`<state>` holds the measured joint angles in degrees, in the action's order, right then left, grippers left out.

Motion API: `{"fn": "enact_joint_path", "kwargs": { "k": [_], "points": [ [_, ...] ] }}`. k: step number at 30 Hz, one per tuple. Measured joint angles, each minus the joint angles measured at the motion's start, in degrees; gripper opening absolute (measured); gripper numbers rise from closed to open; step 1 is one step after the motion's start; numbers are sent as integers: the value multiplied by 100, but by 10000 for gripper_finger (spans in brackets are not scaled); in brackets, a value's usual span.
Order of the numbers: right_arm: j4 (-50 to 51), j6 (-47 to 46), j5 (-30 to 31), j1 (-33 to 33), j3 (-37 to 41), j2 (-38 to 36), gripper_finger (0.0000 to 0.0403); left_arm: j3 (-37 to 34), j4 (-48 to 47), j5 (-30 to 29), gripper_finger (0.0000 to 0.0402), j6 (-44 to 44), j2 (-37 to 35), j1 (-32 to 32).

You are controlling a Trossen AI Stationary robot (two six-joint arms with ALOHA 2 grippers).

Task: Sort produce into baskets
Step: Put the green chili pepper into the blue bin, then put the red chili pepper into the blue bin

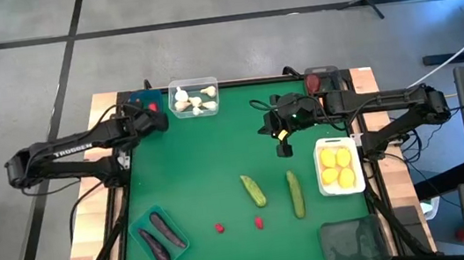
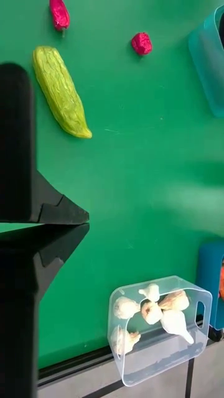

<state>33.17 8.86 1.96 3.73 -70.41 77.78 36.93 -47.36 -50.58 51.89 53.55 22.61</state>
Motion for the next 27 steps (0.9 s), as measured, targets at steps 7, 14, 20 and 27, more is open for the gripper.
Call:
{"fn": "enact_joint_path", "kwargs": {
  "k": [7, 14, 20, 27],
  "points": [
    [19, 0, -13, 0, 0, 0, 1, 0, 617, 84, 189, -717, 271, 356],
    [173, -66, -453, -29, 0, 0, 1, 0, 1412, 610, 205, -1840, 227, 166],
    [175, 18, -416, -287, -1, -37, 1, 2, 2300, 2919, 205, -3131, 161, -530],
    [194, 44, -237, -568, -7, -81, 1, 2, 2993, 5153, 205, -3855, 261, -2204]
  ]
}}
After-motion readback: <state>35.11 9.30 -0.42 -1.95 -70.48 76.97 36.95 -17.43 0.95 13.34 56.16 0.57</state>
